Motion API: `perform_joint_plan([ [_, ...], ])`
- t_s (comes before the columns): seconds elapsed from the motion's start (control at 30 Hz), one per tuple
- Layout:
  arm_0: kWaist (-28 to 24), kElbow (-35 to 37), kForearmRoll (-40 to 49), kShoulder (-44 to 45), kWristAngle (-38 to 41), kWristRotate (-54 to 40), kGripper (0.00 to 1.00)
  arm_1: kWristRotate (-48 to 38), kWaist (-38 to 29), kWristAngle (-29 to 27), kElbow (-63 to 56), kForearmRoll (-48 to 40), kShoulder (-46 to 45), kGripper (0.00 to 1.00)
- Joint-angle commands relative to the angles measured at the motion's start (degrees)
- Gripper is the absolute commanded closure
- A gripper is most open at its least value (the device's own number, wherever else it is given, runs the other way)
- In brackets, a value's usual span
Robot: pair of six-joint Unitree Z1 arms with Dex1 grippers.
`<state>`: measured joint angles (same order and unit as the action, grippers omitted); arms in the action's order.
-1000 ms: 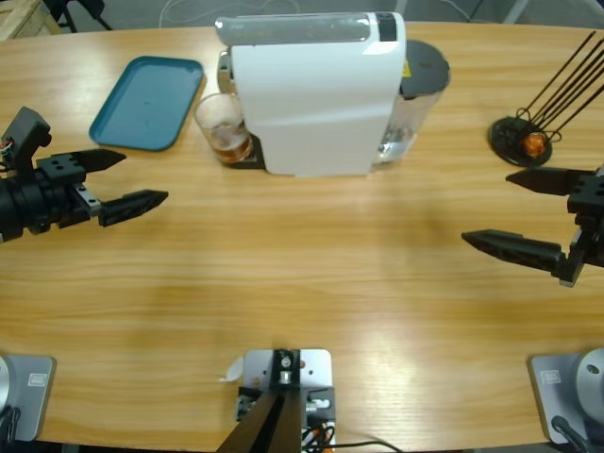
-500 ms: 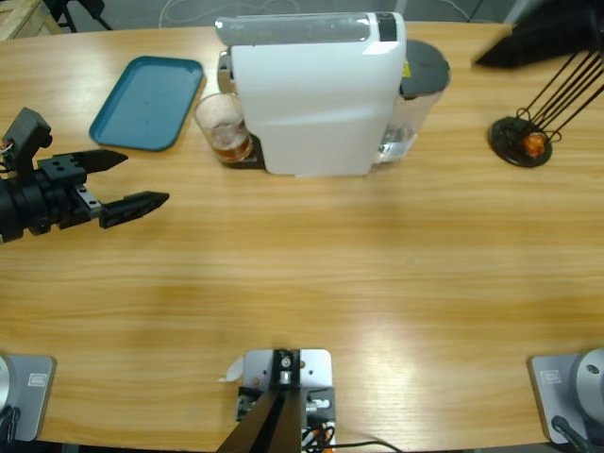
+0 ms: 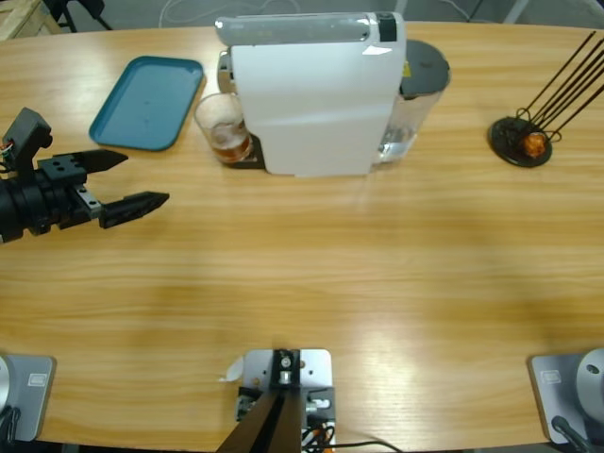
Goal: Pour coffee
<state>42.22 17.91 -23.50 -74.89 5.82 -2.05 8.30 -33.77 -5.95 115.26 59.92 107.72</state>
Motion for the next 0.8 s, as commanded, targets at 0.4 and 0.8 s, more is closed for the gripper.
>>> perform_joint_plan([
  [0.4, 0.06, -0.63, -2.81, -4.69, 0.68, -0.87, 0.0, -2.41, -4.96, -1.87, -0.21, 3.71, 3.99, 1.0],
  [0.8, 0.06, -0.7, -2.95, -4.74, 0.68, -0.94, 0.0, -4.06, -8.19, -3.36, -1.93, 4.84, 2.39, 1.0],
])
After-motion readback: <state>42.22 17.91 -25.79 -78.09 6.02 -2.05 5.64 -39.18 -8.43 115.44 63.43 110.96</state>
